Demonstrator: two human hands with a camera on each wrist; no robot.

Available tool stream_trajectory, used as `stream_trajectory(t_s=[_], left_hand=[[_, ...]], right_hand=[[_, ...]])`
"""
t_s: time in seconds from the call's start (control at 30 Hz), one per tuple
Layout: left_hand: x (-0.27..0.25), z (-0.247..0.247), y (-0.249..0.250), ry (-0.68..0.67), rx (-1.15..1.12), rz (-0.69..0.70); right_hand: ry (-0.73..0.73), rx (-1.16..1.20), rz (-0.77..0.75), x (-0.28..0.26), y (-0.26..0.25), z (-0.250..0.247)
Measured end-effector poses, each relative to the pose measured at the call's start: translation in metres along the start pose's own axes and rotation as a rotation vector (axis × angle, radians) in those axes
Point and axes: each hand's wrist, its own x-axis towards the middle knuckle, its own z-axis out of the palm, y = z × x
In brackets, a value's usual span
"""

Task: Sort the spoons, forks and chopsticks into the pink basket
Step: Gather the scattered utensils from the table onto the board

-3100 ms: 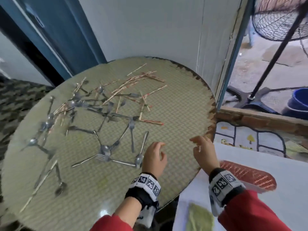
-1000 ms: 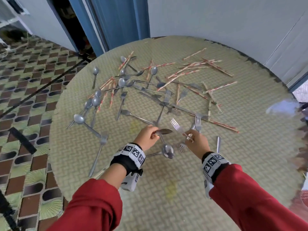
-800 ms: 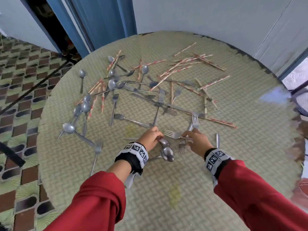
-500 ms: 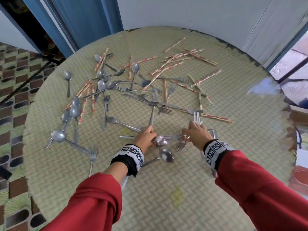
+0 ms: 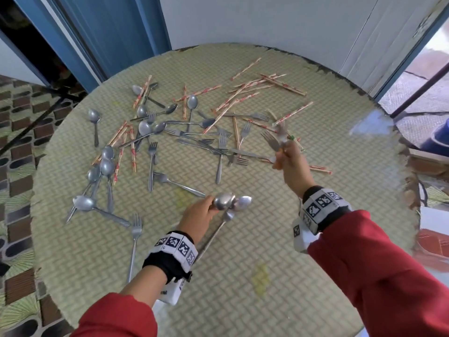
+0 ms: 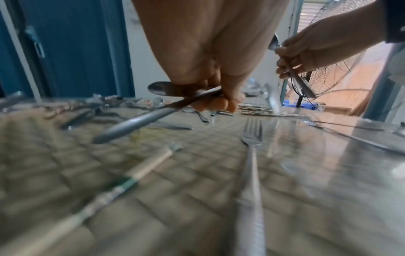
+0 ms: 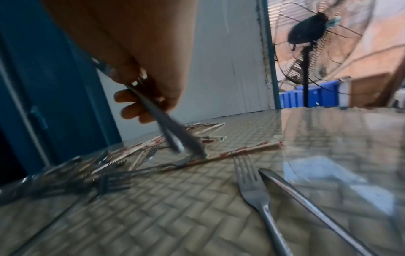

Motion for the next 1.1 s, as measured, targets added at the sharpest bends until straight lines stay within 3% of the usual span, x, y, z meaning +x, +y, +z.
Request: stream_trajectory(t_s=[0.07, 0.17, 0.3, 0.4, 0.53, 0.67, 0.83, 0.97, 1.1], left_hand=[[-0.006, 0.013, -0.001, 0.029, -0.031, -0.098], [-0.015, 0.033, 0.001, 0.061, -0.078, -0.187], [-0.024, 0.051, 0.008, 0.102, -0.096, -0.169], [-0.026, 0.055, 0.015, 0.126, -0.006, -0.181], [-0.025, 0.052, 0.022, 0.199, -0.025, -0.301], [-0.02, 0.05, 0.018, 0.132, -0.078, -0.393], [-0.018, 0.053, 0.012, 0.04, 0.011, -0.327], [-0.018, 0.049, 0.021, 0.076, 0.107, -0.267], [-0.011, 0.041, 0.047, 0.119, 0.029, -0.235]], right_hand=[[0.05, -0.025, 0.142, -0.004, 0.005, -0.014], [0.04, -0.255, 0.396, -0.024, 0.029, -0.034], [0.0, -0.428, 0.6, -0.058, 0.061, -0.035], [0.029, -0.479, 0.622, -0.071, 0.071, -0.022], [0.118, -0.474, 0.615, -0.074, 0.067, -0.004], [0.183, -0.349, 0.608, -0.076, 0.058, 0.004], [0.062, -0.4, 0.703, -0.076, 0.046, 0.008], [-0.027, -0.5, 0.68, -0.081, 0.045, 0.012], [0.003, -0.449, 0.67, -0.086, 0.041, 0.005]])
